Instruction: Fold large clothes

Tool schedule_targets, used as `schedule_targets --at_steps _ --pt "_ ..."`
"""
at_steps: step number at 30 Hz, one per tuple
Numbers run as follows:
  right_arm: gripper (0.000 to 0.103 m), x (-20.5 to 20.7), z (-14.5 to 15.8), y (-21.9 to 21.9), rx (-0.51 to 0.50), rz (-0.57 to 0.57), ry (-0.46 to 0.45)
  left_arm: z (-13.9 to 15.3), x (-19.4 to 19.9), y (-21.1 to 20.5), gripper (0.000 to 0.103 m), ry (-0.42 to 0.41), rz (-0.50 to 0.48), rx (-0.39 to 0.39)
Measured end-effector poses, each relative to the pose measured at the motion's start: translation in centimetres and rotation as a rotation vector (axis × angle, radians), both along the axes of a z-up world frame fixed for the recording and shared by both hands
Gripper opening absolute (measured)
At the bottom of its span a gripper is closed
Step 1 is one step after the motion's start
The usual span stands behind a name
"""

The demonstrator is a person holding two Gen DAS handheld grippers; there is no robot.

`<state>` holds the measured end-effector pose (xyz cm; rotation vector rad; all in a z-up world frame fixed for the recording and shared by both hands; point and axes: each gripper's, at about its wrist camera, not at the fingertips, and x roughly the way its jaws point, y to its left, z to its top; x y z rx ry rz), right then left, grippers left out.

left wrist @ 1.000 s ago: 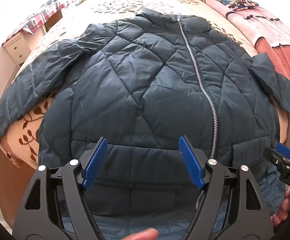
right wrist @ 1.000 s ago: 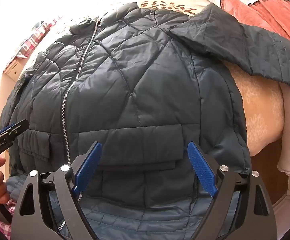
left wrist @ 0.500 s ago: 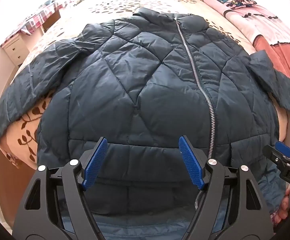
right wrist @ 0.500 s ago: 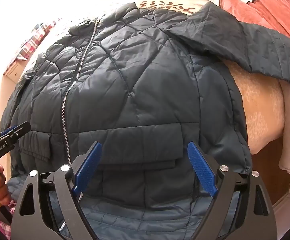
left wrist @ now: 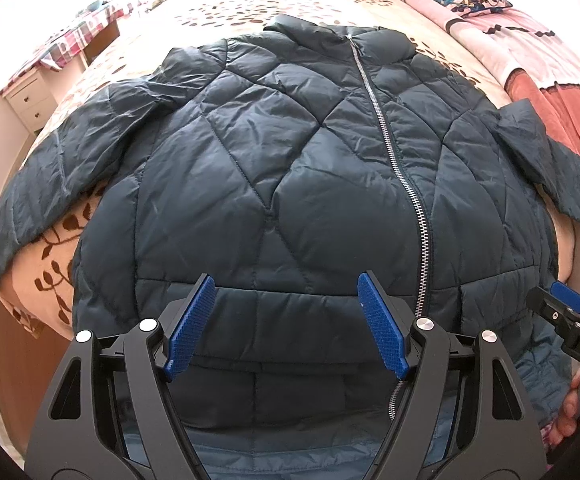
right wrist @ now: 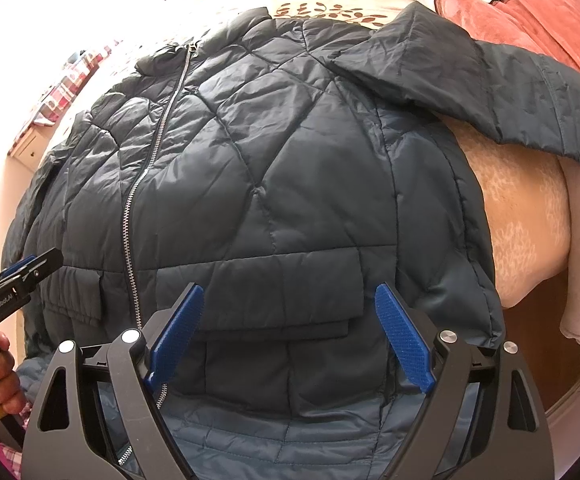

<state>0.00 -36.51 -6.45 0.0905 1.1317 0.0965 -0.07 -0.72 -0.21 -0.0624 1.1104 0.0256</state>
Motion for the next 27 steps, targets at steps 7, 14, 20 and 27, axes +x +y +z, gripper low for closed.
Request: schedule_targets --at_steps 7,14,20,27 --pt "0.085 0.01 0.04 -0.12 0.003 -0.004 0.000 0.02 0.03 0.07 0.073 0.000 -0.001 0.000" --pt "0.085 -0.01 0.05 -0.45 0.010 -0.016 -0.005 0.02 0.03 0.08 0.073 0.001 -0.001 -0.001" --pt "0.085 0.04 0.04 -0.48 0.015 -0.019 -0.009 0.01 0.02 0.07 0.073 0.001 -0.001 -0.001" --pt "0.085 0.15 0.15 -0.88 0.030 -0.038 -0.016 0.02 -0.02 -0.04 0.073 0.000 -0.003 0.003"
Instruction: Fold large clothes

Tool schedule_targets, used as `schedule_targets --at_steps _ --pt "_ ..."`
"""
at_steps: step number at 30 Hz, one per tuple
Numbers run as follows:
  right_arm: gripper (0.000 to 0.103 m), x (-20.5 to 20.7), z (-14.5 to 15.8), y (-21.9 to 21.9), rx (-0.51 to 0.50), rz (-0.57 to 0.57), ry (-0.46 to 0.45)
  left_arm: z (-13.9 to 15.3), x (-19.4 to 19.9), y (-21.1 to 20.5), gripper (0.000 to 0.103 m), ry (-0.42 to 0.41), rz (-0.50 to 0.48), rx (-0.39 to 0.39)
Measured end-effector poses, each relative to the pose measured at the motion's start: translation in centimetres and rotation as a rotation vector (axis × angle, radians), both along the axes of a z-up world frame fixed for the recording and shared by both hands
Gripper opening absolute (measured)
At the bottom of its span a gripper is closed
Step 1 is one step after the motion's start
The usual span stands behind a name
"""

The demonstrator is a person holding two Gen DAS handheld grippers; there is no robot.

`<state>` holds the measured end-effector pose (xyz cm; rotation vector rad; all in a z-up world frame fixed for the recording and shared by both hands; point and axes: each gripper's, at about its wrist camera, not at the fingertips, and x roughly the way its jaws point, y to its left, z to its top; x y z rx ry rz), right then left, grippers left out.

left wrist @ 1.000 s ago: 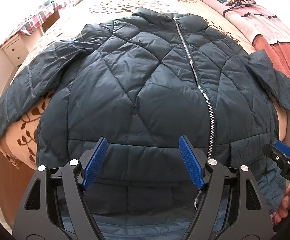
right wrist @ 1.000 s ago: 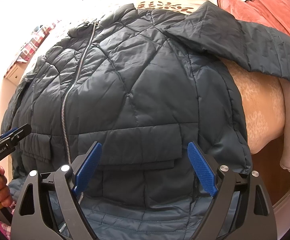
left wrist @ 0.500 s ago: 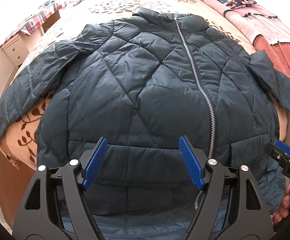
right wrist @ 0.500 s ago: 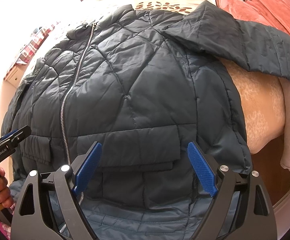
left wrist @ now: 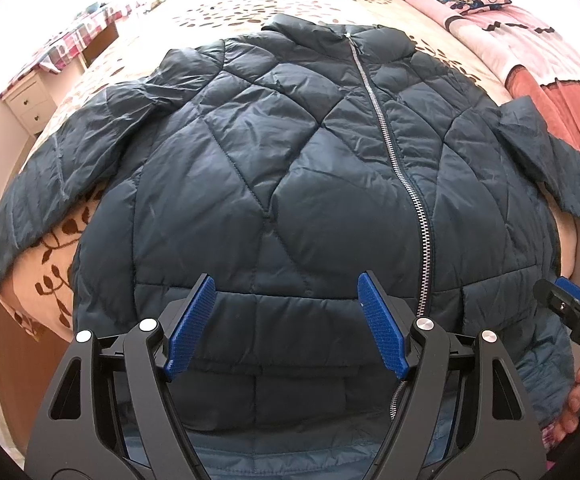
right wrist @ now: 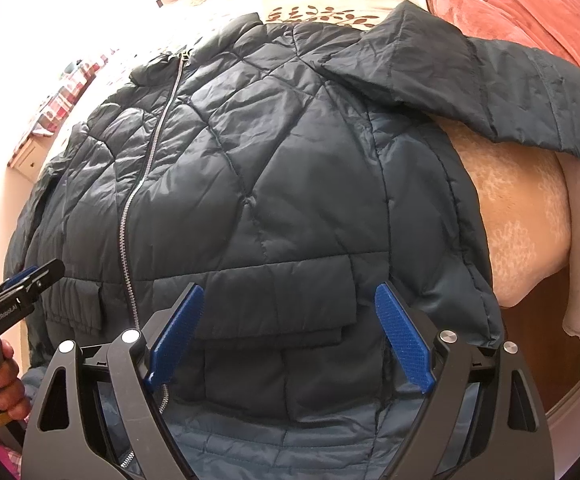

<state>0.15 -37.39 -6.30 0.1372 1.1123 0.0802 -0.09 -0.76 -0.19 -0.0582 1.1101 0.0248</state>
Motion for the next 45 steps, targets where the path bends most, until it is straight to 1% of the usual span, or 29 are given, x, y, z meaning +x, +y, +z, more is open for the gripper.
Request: schedule_targets --at_steps 15,28,39,42,45 --pt "0.085 0.2 0.1 -2.0 0.030 -0.070 -0.018 -0.1 0.6 -0.7 0.073 0.001 -0.028 0.022" --pt "0.085 0.6 0.6 -5.2 0.037 -0.167 -0.045 0.1 1.4 -1.6 0.073 0.003 -0.049 0.027" --pt "0.085 0.9 0.5 -6.4 0.038 -0.196 -0.053 0.3 1.8 -2.2 0.073 0.003 -0.064 0.029" --pt "0.085 1.0 0.5 -7.2 0.041 -0.218 -0.056 0.5 1.9 -2.3 0.073 -0.002 -0.068 0.023" --pt "0.085 1.2 0.7 -9.1 0.054 -0.273 -0.070 0.5 2.0 -2.4 0.073 -0.001 -0.071 0.022"
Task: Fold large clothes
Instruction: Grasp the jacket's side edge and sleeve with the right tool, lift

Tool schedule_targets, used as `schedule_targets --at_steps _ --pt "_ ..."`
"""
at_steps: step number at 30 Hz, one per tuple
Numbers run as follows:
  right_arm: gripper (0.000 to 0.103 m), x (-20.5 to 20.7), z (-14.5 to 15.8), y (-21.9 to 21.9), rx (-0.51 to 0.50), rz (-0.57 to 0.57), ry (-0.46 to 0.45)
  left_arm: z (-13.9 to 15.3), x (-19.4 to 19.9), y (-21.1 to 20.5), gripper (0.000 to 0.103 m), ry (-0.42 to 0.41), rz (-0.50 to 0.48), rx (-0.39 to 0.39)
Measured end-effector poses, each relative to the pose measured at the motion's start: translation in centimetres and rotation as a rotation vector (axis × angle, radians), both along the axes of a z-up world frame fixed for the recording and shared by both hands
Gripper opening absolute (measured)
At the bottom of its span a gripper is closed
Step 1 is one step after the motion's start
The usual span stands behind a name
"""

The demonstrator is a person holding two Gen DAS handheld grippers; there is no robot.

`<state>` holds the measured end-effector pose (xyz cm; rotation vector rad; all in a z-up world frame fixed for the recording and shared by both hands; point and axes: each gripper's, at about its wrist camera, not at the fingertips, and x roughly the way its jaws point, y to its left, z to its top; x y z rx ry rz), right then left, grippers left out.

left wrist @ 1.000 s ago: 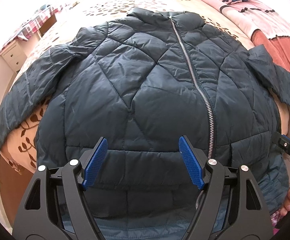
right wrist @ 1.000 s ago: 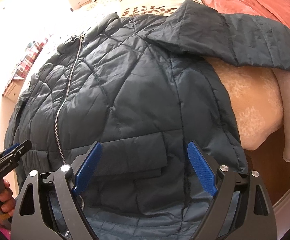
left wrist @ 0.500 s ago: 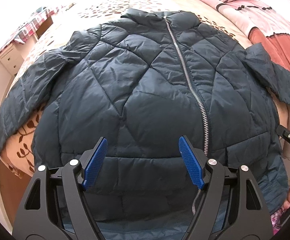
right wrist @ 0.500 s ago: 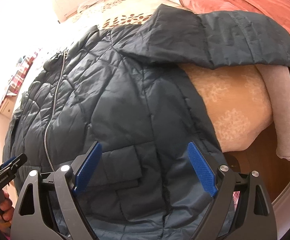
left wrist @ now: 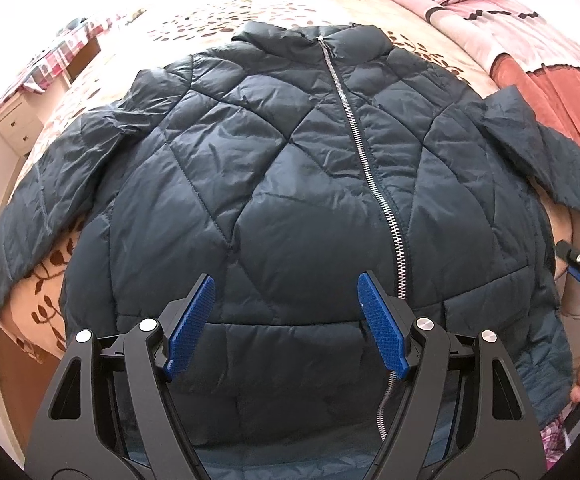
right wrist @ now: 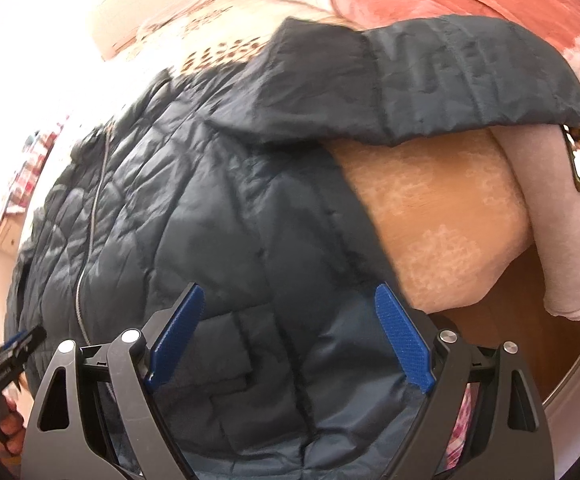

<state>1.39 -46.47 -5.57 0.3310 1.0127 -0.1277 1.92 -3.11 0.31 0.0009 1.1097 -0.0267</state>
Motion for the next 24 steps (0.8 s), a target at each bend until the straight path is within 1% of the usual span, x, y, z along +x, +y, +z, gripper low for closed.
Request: schedule_targets --at_steps 6,8,9,10,12,14,18,21,24 --pt "0.085 -0.2 1.1 -6.6 0.047 -0.191 -0.071 -0.4 0.2 -0.2 0.073 0.017 0.001 0.003" --pt "0.082 -0.3 1.6 -8.7 0.057 -0.252 -0.104 -0.5 0.2 -0.2 0.073 0.023 0.003 0.000" --pt "0.076 -0.3 2.0 -9.9 0.064 -0.289 -0.125 -0.6 0.2 -0.2 0.073 0.027 0.004 0.001" --pt "0.073 -0.3 2.2 -10.8 0.074 -0.313 -0.140 -0.7 0.2 -0.2 0.073 0.030 0.005 0.002" --pt "0.073 -0.4 2.6 -13.3 0.119 -0.382 -0.177 -0.8 0.3 -0.2 0.073 0.035 0.005 0.003" --pt "0.067 -0.4 2.6 -15.3 0.178 -0.437 -0.196 -0.9 0.3 -0.4 0.073 0.038 0.003 0.007" --pt "0.065 -0.4 1.4 -18.9 0.342 -0.547 -0.213 -1.1 0.4 -0.5 0.073 0.041 -0.004 0.010" --pt "0.062 -0.2 0.2 -20.3 0.435 -0.599 -0.206 -1.3 0.5 -0.4 0.073 0.049 -0.002 0.013" --pt "0.061 0.0 -0.2 -21.0 0.468 -0.644 -0.213 -1.4 0.5 -0.4 0.073 0.053 -0.003 0.013"
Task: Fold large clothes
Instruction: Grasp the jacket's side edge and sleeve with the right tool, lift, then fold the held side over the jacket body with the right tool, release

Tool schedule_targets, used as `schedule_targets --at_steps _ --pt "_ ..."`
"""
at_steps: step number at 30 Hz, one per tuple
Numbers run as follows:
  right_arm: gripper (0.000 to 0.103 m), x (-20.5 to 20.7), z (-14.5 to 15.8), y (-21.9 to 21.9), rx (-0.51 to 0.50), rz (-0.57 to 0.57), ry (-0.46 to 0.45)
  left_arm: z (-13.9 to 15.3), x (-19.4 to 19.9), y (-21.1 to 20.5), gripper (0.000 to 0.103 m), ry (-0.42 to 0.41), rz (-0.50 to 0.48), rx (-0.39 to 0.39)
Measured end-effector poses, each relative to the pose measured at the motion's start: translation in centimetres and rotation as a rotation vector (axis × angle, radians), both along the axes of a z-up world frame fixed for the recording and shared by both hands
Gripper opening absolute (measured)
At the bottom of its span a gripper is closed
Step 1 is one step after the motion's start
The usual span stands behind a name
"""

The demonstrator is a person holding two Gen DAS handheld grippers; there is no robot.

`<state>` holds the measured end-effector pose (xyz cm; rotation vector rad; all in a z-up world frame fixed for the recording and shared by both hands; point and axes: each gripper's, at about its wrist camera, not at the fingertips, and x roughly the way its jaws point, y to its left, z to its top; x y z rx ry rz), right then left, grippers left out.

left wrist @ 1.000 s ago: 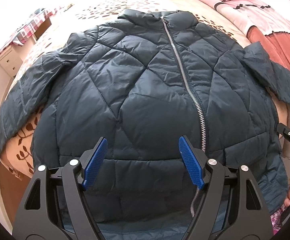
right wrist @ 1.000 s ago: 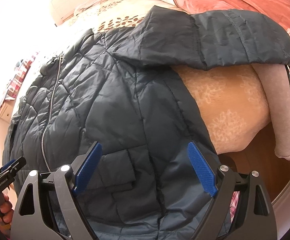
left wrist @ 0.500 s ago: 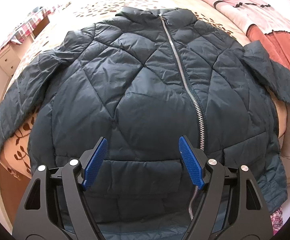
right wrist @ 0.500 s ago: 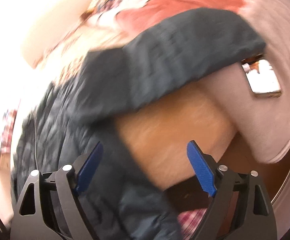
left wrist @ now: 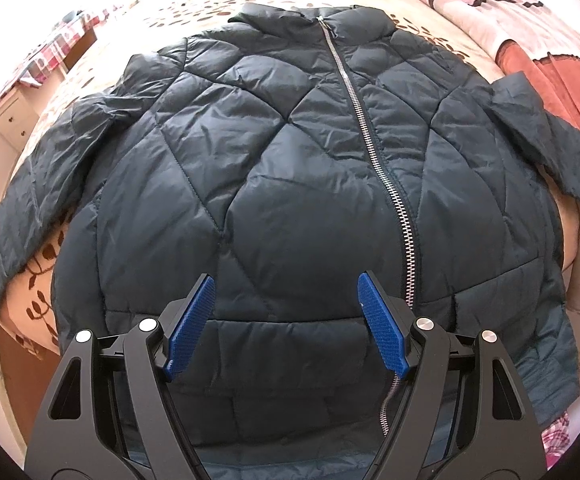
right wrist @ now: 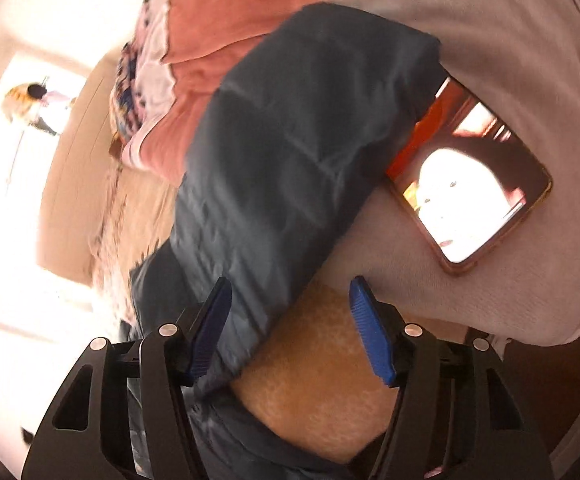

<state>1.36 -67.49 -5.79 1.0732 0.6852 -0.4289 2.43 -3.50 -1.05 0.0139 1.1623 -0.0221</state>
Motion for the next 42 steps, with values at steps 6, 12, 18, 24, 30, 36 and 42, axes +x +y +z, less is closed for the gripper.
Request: schedule_targets --at_steps 6,12,18,24,30,36,42 --pt "0.048 0.0 0.5 0.8 -0.047 -0.006 -0.032 -0.1 0.0 0.0 0.073 0.003 0.000 -0.005" --pt "0.047 1.5 1.0 0.8 -0.083 -0.039 -0.030 -0.1 -0.1 0.4 0.073 -0.004 0.002 -0.019" --pt "0.008 3.6 2.7 1.6 -0.272 -0.024 0.018 0.2 -0.6 1.3 0.073 -0.014 0.027 -0.034" --pt "0.006 6.0 12.5 11.4 -0.836 0.207 -0.120 0.3 -1.0 3.5 0.073 -0.021 0.074 -0.072" --pt "0.006 8.5 18.0 26.1 -1.075 0.626 -0.370 0.8 -1.4 4.9 0.073 -0.060 0.095 -0.106" --pt "0.006 10.3 14.7 40.4 -1.041 1.063 -0.430 1.7 -2.2 6.8 0.073 -0.108 0.115 -0.126" --pt "0.006 12.4 4.0 47.8 -0.930 1.347 -0.094 1.3 -2.8 9.7 0.073 -0.102 0.178 -0.140"
